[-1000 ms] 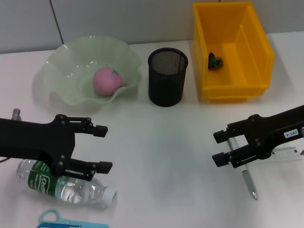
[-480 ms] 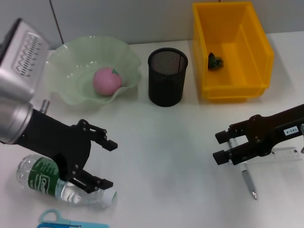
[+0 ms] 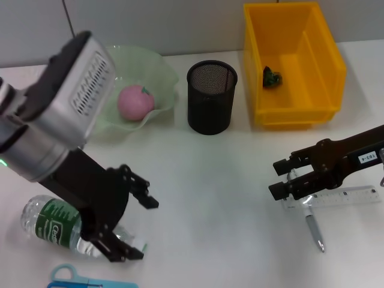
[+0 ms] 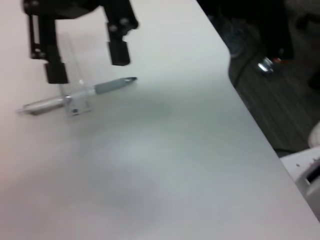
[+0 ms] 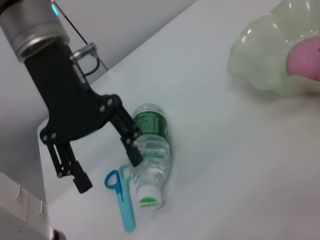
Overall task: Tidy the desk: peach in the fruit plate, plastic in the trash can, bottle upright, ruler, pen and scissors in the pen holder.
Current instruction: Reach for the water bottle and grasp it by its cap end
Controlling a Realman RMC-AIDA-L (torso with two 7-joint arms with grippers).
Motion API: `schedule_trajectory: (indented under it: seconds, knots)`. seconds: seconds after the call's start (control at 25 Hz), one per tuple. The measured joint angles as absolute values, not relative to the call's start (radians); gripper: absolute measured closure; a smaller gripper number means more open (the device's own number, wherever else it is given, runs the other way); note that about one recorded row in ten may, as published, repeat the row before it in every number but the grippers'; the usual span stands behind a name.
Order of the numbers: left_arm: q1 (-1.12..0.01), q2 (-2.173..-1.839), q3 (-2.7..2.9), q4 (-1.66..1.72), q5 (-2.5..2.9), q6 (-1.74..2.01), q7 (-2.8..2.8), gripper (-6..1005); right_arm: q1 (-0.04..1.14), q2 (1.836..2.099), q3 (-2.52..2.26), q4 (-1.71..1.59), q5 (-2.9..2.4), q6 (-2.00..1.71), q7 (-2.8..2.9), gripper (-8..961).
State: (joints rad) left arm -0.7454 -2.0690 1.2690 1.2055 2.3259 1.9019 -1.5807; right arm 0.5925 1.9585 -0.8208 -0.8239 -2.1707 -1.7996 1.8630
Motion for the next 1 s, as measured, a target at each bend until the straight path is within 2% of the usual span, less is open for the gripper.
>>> schedule_trajectory:
  seconds: [0.28,1.0]
  knots:
    - [-0.752,-2.073,1.355,1.209,2.327,1.877,-1.592,280,0.591,1.938,-0.821,-0.781,-2.171,-1.798,1.865,152]
    - [-0.758,-2.074,1.522,1.161,2.374,1.750,-1.592,288,0.617,1.936,-0.850,-0.772,-2.192,-1.815,1.876,152]
